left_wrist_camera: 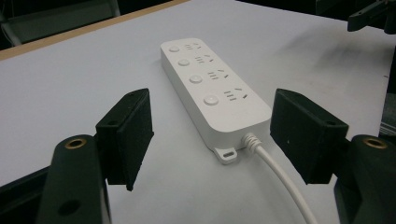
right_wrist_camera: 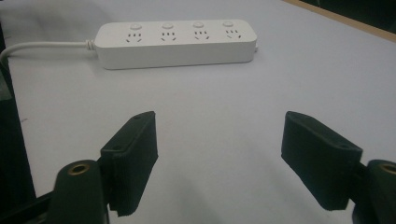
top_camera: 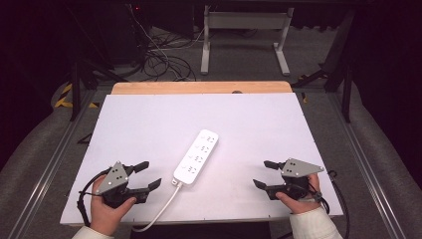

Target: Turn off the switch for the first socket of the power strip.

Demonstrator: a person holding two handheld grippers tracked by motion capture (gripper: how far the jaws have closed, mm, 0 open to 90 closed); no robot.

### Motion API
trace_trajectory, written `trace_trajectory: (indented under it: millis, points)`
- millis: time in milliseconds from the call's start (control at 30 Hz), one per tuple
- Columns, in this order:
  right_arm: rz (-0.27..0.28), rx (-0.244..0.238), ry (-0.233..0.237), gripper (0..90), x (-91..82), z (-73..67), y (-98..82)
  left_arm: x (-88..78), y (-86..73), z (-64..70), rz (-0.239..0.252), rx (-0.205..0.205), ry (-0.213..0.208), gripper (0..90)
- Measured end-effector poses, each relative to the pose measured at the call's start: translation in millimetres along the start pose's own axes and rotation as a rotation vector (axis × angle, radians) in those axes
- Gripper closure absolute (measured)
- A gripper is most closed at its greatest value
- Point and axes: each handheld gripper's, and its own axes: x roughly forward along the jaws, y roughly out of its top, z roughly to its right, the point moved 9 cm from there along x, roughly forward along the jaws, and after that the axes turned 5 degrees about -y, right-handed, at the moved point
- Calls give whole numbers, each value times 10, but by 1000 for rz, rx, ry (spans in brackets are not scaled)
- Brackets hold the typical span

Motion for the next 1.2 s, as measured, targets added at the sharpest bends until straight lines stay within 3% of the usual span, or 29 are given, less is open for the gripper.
trace_trajectory:
  millis: [500,833,1200]
  points:
    - [-7,-12,43,243,30,-56,-29,-27,62,37,-15,12,-4,327]
    - [-5,-8,46,226,27,-56,-31,-33,114,49,-38,24,-13,328]
    - [-7,-2,48,226,37,-62,-34,-19,276,69,-59,11,-56,350]
